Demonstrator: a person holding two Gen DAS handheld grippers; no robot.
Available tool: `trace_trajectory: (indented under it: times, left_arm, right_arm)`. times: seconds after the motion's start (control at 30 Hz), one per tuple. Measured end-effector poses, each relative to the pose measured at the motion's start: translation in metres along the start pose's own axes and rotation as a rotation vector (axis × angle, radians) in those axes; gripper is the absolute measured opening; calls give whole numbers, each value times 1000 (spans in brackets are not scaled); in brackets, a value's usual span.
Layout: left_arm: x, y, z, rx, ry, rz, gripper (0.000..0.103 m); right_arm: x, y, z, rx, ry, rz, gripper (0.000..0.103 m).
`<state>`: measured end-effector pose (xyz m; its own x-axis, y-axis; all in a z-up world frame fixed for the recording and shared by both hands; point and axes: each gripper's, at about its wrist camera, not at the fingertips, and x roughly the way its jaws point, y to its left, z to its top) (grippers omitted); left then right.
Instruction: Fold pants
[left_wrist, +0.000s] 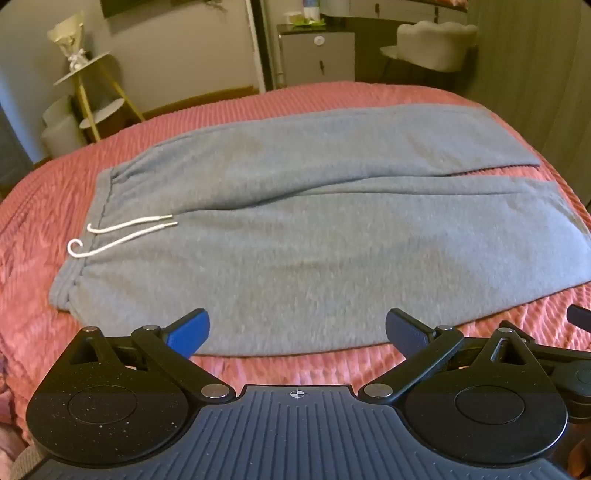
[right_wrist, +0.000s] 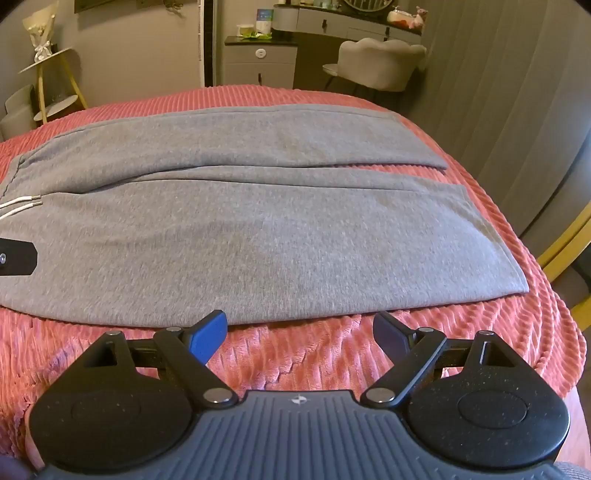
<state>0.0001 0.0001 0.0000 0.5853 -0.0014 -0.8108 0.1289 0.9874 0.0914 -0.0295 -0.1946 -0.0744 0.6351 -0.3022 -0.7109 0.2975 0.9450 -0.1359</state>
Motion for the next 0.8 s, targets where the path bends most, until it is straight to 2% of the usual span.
trace_trajectory:
  times: [0.8]
  left_arm:
    - [3, -4, -4, 0, 9, 4, 103]
  right_arm:
    - [-7, 2, 3, -6, 3, 0, 87]
